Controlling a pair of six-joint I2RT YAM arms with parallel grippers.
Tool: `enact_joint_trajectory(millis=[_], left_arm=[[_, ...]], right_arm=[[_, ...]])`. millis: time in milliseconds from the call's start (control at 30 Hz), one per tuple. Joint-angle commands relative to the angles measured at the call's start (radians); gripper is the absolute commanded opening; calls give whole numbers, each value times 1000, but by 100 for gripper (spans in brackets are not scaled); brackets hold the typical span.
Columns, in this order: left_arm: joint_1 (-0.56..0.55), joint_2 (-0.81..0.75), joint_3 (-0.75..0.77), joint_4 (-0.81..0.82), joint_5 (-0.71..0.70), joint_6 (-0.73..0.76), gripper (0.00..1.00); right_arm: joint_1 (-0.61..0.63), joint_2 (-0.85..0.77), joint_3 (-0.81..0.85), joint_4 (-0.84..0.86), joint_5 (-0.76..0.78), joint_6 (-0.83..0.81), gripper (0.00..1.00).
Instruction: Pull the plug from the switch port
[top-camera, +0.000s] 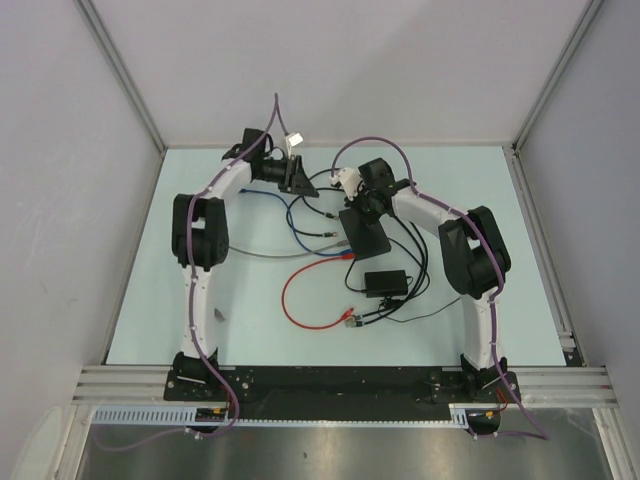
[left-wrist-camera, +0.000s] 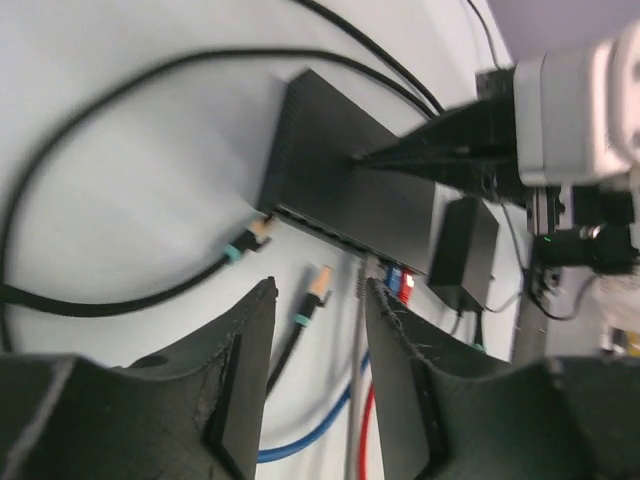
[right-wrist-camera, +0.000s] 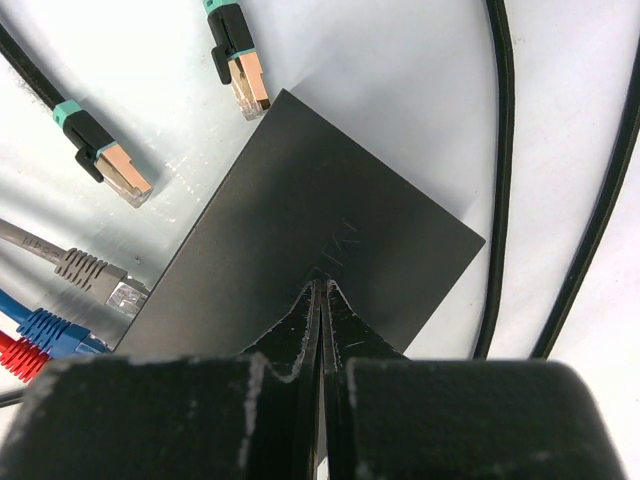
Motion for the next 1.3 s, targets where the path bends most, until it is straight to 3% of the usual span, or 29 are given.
enact_joint_trajectory(millis=[0, 167, 333, 867, 1267], left_arm=[[-28, -82, -164, 60, 161, -27, 43], [-55, -92, -288, 207, 207, -115, 38], [-94, -56, -276, 164, 180, -86, 38], [-141, -9, -263, 75, 98, -9, 38], [-169, 44, -211, 42, 45, 27, 48]], right_arm=[[-19, 154, -82, -159, 54, -10, 0], [-28, 152, -79, -171, 28, -12, 0], [-77, 163, -31, -235, -99, -38, 1], [-74, 186, -5, -249, -78, -18, 1], [-71, 187, -7, -246, -75, -18, 1]])
